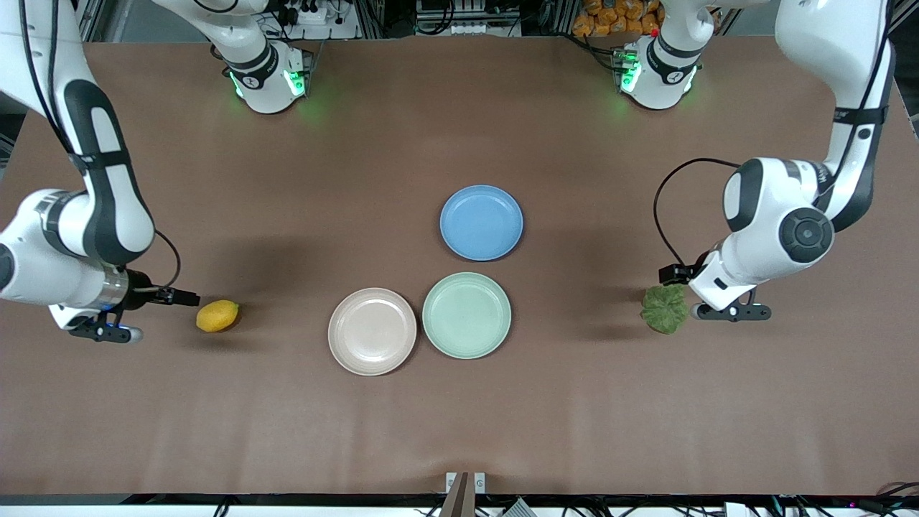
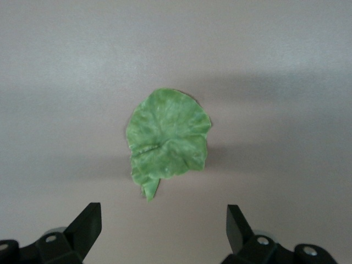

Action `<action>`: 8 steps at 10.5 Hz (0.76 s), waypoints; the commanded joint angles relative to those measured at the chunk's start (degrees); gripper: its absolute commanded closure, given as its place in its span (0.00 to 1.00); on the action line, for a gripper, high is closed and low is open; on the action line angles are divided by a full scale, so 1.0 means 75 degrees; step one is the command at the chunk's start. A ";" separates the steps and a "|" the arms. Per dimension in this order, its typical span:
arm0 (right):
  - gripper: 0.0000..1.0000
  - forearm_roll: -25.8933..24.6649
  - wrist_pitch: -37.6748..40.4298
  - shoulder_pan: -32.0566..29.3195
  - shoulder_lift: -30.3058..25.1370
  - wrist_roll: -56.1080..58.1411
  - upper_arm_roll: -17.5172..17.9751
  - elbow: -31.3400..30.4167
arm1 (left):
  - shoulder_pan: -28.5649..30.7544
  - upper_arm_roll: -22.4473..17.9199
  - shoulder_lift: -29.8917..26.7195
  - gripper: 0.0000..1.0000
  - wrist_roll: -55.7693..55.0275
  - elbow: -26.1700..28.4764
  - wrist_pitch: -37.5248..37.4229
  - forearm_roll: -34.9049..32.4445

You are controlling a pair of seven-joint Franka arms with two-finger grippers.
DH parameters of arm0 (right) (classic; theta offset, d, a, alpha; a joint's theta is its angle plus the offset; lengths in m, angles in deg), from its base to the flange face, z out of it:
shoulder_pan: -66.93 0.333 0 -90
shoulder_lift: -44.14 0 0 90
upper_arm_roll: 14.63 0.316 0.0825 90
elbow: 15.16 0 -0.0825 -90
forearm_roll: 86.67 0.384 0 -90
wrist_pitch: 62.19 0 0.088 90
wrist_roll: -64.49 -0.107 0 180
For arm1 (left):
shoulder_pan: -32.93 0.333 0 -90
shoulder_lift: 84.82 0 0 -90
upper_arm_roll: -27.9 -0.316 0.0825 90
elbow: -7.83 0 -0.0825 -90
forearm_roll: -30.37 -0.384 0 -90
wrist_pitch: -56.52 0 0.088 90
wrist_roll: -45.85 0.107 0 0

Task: Place lemon and lettuce in plates
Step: 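Lower the left gripper onto the lettuce while the right gripper reaches the lemon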

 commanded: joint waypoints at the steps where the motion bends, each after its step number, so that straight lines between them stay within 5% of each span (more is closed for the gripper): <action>1: 0.00 0.0095 -0.0064 -0.0026 0.0187 0.0077 0.0004 0.0162 | 0.0088 0.0023 0.0557 0.00 0.0207 0.0047 0.0708 0.0154; 8: 0.00 0.0177 -0.0368 -0.0037 0.0573 0.0042 0.0027 0.0337 | -0.0052 0.0035 0.1554 0.00 0.0231 0.0024 0.1882 0.0143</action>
